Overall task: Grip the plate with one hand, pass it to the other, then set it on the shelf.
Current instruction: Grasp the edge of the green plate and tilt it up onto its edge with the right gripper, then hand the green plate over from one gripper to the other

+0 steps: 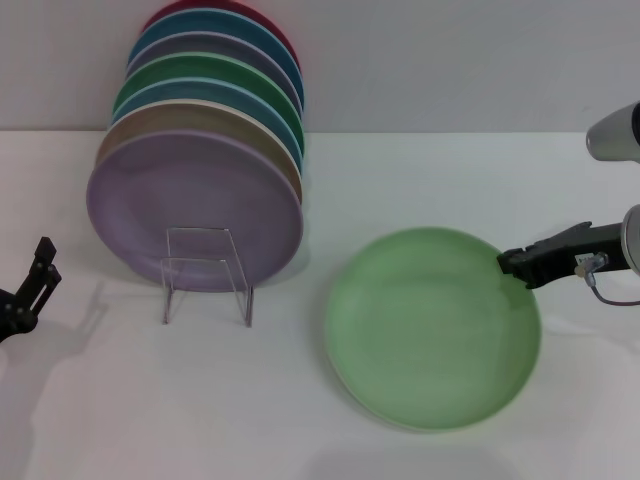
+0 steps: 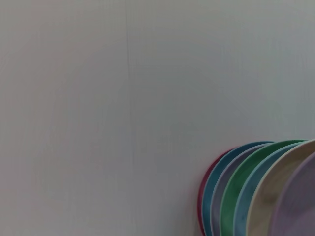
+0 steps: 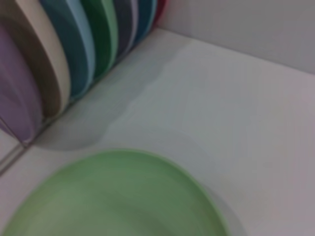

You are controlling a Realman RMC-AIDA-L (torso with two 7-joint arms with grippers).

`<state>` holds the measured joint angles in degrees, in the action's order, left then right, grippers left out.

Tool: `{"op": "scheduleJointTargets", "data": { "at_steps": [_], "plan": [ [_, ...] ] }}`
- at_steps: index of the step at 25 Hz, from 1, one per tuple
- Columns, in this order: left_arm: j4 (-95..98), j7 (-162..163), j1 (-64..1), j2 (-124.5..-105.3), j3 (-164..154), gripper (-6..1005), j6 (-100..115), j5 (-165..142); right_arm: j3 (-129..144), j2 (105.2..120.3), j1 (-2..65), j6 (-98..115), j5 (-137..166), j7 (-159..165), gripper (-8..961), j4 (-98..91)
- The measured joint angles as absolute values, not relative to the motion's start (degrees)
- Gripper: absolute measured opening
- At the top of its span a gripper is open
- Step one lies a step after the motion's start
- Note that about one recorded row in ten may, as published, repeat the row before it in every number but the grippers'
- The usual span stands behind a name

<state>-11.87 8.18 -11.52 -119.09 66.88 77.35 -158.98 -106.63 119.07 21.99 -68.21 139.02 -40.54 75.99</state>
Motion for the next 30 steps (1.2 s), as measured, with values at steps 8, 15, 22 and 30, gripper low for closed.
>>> {"op": "scheduleJointTargets", "data": {
  "at_steps": [8,15,22,30],
  "plan": [
    [-13.3,8.2,-10.7,-119.06,65.3,835,77.9,-159.2,-106.5,119.03,18.1,-68.4,131.9,-45.4,13,81.5],
    [-15.5,7.8,-9.5,-118.49,60.3,834,81.1,-159.9,-107.1,119.08,11.5,-67.6,123.7,-54.6,13,85.4],
    [-27.6,5.1,-7.5,-115.06,58.5,834,80.1,-163.7,-109.3,119.16,7.3,-66.3,116.8,-63.3,14,85.8],
    [-72.1,-28.4,5.8,-115.92,62.0,833,37.4,-165.4,-109.8,119.18,7.2,-66.2,116.6,-63.9,13,85.8]
  ]
}}
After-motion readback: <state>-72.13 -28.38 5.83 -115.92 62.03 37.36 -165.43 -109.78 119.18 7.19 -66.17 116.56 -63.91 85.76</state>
